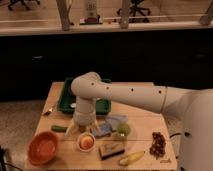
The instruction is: Place apple in paper cup
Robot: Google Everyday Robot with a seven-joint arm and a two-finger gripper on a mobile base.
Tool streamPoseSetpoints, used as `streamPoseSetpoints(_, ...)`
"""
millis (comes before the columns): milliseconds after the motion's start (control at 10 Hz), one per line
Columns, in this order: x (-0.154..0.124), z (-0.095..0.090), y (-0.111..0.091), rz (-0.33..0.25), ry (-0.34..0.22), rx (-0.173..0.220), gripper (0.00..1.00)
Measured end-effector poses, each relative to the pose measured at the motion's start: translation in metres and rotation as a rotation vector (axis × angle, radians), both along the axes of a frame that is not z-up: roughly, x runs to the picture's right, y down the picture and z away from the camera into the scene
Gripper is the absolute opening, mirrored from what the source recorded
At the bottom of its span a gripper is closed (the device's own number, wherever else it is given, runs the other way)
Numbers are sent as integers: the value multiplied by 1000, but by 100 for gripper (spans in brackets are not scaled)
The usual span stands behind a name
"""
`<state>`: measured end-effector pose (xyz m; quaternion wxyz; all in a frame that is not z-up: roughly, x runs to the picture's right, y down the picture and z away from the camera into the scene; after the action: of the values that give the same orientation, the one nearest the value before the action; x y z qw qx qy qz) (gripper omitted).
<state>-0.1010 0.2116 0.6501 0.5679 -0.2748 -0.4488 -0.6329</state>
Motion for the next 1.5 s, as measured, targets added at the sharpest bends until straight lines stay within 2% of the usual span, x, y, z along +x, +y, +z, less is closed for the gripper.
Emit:
streamPoseSetpoints(600, 8, -5, -14, -1, 15, 33, 80)
streamPoseSetpoints(1000, 17, -14, -29, 5, 33, 84, 80)
streamPoseSetpoints(1500, 15, -14, -29, 7, 31, 88, 80)
